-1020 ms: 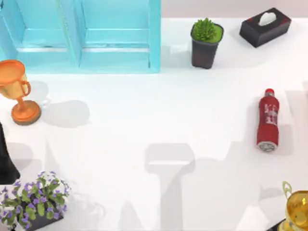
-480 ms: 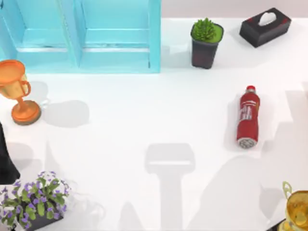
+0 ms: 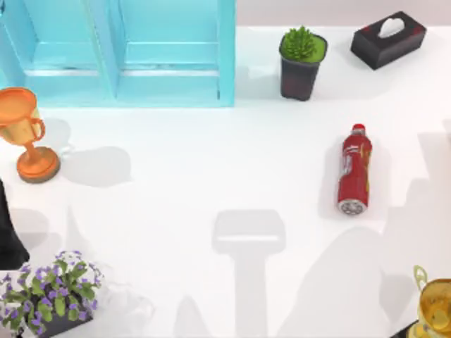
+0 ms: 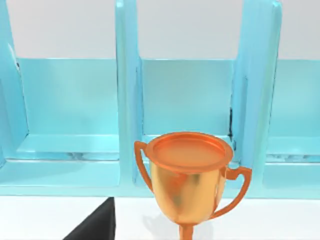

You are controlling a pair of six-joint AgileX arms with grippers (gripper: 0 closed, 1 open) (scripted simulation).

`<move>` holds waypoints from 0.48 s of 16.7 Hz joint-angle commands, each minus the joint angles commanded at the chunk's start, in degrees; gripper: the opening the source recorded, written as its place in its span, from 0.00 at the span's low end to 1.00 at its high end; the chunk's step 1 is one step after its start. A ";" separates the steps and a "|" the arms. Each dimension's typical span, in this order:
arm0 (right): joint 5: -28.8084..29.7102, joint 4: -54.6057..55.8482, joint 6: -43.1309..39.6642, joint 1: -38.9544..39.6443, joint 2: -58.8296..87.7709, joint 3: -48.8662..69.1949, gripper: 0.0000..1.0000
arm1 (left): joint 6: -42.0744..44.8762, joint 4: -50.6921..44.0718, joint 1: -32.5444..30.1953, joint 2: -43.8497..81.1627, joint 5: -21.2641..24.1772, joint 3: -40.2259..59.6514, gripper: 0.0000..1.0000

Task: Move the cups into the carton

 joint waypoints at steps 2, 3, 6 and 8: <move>0.00 0.00 0.00 0.00 0.00 0.00 0.38 | 0.00 0.00 0.00 0.00 0.00 0.00 1.00; 0.00 0.00 0.00 0.00 0.00 0.00 0.45 | 0.00 0.00 0.00 0.00 0.00 0.00 1.00; 0.00 0.00 0.00 0.00 0.00 0.00 0.68 | 0.00 0.00 0.00 0.00 0.00 0.00 1.00; 0.00 0.00 0.00 0.00 0.00 0.00 0.83 | 0.00 0.00 0.00 0.00 0.00 0.00 1.00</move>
